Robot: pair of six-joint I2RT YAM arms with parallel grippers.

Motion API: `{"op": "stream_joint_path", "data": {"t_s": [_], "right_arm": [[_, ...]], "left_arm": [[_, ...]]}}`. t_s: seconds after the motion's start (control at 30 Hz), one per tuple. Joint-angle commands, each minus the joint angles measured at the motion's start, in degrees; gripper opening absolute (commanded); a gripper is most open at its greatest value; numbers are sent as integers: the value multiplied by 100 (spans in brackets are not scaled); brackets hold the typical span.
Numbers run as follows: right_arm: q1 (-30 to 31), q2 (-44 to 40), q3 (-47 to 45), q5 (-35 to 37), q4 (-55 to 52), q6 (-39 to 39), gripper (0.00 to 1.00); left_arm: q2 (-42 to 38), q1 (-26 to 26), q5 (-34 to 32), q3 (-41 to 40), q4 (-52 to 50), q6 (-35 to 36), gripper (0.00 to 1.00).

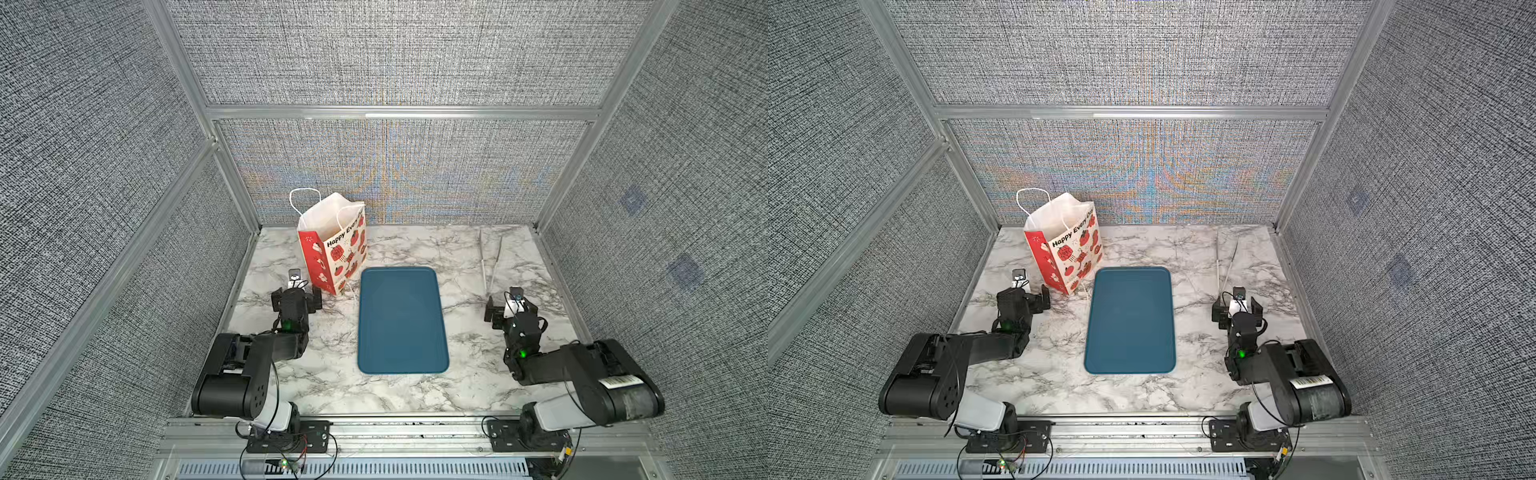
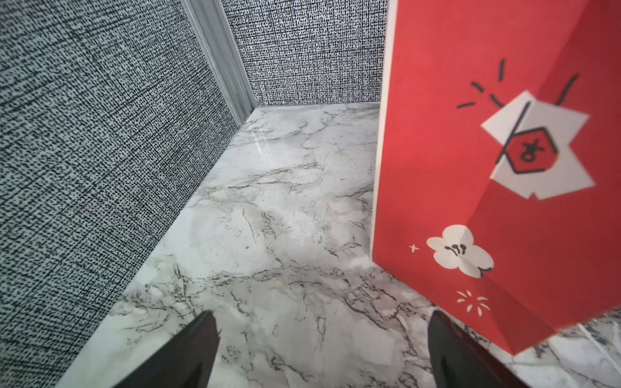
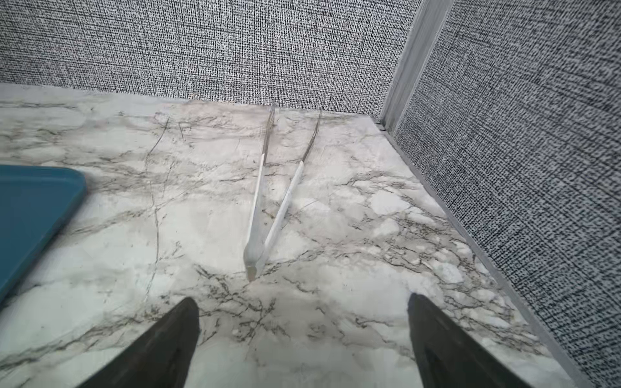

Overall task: Pack bread into a paper bag
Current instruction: Reset both arms

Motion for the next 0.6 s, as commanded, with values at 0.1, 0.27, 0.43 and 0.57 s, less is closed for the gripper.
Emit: {"op": "stream_joint_path", "data": {"t_s": [0.1,0.27,0.43,0.57], "right_arm": [[-346,145,397,-866,321,208,99],[-347,113,371,-865,345,208,99],[-343,111,379,-867,336,208,99],[-373,121,397,-934,291,217,99]], "left_arm": [[-23,6,53,7,80,-35,99],[-16,8,58,13,61,-37,99],[-15,9,61,12,67,-22,99],[35,15,80,81,-13,-37,99]]}}
